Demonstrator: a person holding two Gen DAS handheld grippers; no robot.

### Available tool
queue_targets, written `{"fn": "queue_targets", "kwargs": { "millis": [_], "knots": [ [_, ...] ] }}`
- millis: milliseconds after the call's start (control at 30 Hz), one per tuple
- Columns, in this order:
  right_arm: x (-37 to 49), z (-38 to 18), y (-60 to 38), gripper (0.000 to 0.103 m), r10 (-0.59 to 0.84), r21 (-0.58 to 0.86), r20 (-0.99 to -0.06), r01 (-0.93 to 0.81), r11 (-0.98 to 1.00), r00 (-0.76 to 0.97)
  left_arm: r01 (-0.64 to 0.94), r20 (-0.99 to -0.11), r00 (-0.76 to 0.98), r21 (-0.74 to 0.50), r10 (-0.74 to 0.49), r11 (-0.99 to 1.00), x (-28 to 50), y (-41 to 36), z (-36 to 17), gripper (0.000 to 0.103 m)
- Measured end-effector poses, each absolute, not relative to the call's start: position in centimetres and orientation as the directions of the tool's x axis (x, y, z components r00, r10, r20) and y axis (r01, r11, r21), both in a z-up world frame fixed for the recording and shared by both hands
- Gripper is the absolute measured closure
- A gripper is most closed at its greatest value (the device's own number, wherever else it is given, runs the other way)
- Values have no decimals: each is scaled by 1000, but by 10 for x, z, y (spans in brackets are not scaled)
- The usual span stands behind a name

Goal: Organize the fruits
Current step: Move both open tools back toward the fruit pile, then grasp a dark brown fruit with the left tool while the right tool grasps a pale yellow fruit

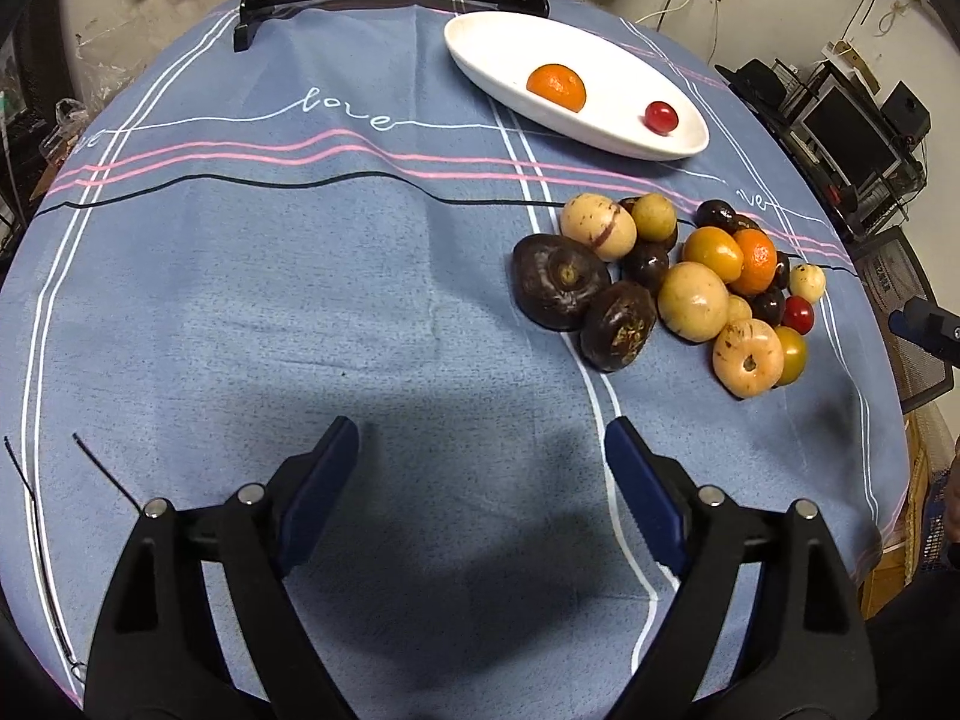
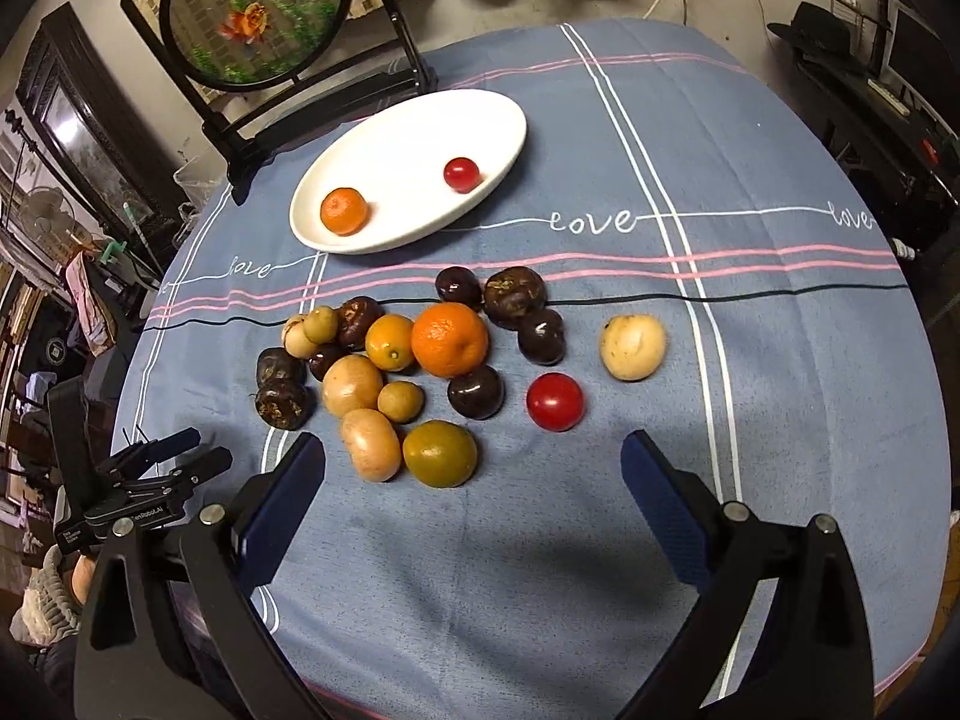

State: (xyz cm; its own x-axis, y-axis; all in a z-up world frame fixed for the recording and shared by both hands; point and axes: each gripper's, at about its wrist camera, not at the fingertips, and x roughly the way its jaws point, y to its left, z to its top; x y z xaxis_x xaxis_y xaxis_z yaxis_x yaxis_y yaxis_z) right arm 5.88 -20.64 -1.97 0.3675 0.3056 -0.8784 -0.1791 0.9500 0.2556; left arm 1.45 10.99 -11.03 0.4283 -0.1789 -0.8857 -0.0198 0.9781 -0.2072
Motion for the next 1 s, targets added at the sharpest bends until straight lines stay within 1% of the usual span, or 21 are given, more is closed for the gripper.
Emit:
{"fn": "queue_targets", "kwargs": {
  "millis": [167, 433, 467, 533, 633, 767, 800, 833, 933, 1000],
  "knots": [
    [55, -23, -212, 4, 297, 253, -881, -164, 953, 368, 24, -888, 420, -198, -190, 980, 25, 97, -112, 17],
    [50, -29, -239, 4, 279, 268, -884, -82, 960, 375, 114, -873, 439, -182, -214, 977, 57, 64, -106, 17],
    [50, -30, -240, 4, 278, 268, -885, -79, 960, 374, 123, -872, 444, -171, -208, 978, 62, 61, -104, 17],
    [50, -31, -242, 4, 277, 267, -887, -78, 960, 370, 132, -875, 460, -103, -153, 986, 80, 49, -101, 17],
    [52, -33, -245, 4, 276, 269, -888, -72, 960, 367, 137, -876, 458, -98, -150, 986, 104, 43, -101, 17],
    [55, -37, -250, 4, 279, 276, -890, -59, 959, 361, 158, -887, 444, -59, -125, 986, 127, 34, -107, 17],
    [56, -38, -251, 4, 279, 278, -890, -58, 959, 360, 168, -887, 448, -39, -111, 985, 130, 33, -108, 15],
    [57, -38, -251, 4, 281, 279, -890, -59, 959, 360, 167, -883, 458, -25, -100, 986, 131, 33, -108, 14],
    [59, -41, -250, 4, 287, 284, -889, -63, 957, 356, 68, -882, 471, 40, 4, 997, 136, 56, -110, 13],
    [60, -42, -250, 4, 293, 289, -888, -64, 955, 354, -8, -892, 451, -4, 0, 1000, 137, 82, -111, 13]
  ]
}}
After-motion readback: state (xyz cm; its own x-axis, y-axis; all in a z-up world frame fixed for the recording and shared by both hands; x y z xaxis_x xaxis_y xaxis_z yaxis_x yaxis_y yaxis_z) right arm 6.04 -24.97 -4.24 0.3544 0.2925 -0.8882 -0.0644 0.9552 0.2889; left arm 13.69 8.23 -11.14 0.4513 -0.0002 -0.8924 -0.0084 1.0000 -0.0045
